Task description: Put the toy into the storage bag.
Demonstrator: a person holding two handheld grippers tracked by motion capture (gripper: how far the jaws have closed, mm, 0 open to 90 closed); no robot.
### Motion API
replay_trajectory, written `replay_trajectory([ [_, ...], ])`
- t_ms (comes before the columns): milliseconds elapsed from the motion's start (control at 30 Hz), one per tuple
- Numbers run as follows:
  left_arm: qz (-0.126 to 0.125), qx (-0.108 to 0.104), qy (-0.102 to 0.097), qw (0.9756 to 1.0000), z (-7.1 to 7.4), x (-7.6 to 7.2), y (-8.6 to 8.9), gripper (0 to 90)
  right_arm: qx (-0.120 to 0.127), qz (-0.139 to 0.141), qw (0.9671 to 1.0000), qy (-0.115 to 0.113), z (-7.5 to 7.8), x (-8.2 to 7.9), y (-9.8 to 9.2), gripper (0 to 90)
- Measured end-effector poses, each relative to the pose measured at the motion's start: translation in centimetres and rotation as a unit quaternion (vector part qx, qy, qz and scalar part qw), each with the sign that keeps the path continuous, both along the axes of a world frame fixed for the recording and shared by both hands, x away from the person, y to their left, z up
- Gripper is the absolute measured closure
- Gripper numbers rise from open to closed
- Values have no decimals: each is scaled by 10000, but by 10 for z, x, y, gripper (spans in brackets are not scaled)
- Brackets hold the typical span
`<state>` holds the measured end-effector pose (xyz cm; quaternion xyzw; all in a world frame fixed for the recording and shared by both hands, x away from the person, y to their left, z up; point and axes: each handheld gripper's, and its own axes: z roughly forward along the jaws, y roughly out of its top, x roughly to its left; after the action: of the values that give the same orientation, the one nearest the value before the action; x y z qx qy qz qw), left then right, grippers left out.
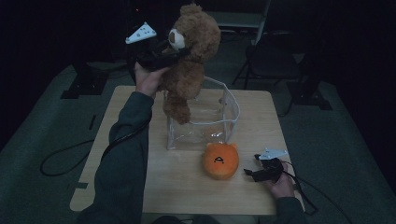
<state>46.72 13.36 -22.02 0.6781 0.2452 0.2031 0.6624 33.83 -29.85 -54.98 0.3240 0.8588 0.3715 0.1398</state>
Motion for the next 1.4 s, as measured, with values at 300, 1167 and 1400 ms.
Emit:
replay_trajectory([
  [300,411,133,-164,9989,-4,0,-13,455,-1,-2,10000,6,0,0,0,146],
  [1167,-31,370,-242,9990,-20,4,-47,453,3,15,10000,10,0,-1,0,146],
  [1400,-473,360,-183,9981,-22,6,-55,452,0,22,10000,8,0,-1,0,146],
])
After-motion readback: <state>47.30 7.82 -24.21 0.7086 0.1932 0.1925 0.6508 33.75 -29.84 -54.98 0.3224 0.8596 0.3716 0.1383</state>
